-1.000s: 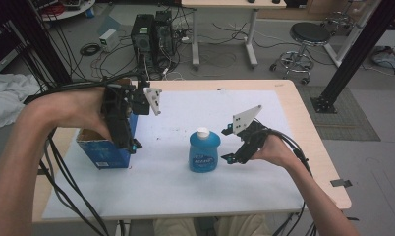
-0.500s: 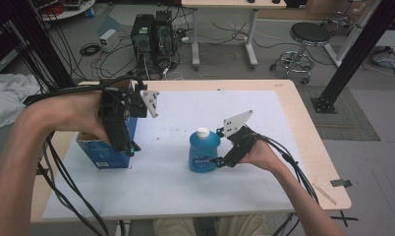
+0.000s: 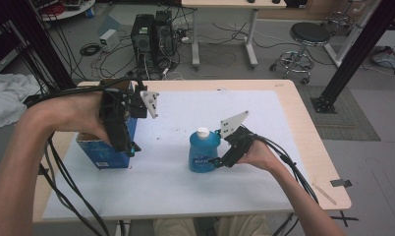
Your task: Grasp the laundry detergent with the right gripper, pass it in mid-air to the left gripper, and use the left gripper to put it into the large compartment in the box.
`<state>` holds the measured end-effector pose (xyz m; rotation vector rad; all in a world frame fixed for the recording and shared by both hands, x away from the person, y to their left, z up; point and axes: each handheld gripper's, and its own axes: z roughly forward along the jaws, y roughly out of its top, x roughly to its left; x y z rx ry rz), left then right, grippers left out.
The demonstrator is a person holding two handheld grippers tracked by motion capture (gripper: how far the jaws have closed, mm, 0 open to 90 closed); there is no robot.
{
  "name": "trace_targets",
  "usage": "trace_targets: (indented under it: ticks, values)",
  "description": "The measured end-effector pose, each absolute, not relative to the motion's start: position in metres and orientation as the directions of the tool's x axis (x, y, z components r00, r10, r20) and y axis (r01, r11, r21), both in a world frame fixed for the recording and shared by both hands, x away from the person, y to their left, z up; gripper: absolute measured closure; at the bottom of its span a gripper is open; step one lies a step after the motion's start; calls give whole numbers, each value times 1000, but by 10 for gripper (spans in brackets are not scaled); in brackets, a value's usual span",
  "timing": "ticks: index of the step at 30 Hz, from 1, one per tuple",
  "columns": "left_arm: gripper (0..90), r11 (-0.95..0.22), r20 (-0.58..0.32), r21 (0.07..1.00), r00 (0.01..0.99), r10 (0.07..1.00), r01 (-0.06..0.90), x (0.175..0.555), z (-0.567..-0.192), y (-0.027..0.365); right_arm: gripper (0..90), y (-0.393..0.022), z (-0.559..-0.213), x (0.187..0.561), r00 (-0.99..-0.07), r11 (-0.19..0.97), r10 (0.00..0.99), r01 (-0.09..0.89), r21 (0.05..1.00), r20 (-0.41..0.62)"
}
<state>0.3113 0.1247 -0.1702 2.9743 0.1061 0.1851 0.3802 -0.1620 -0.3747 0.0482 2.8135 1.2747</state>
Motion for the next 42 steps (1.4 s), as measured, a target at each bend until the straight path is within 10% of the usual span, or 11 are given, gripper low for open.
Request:
trace_targets:
  ticks: [42]
  values:
    - [117,-981,103,177,990,101,82,310,-181,135,332,-150,-388,387,-998,605,0,48,795,60]
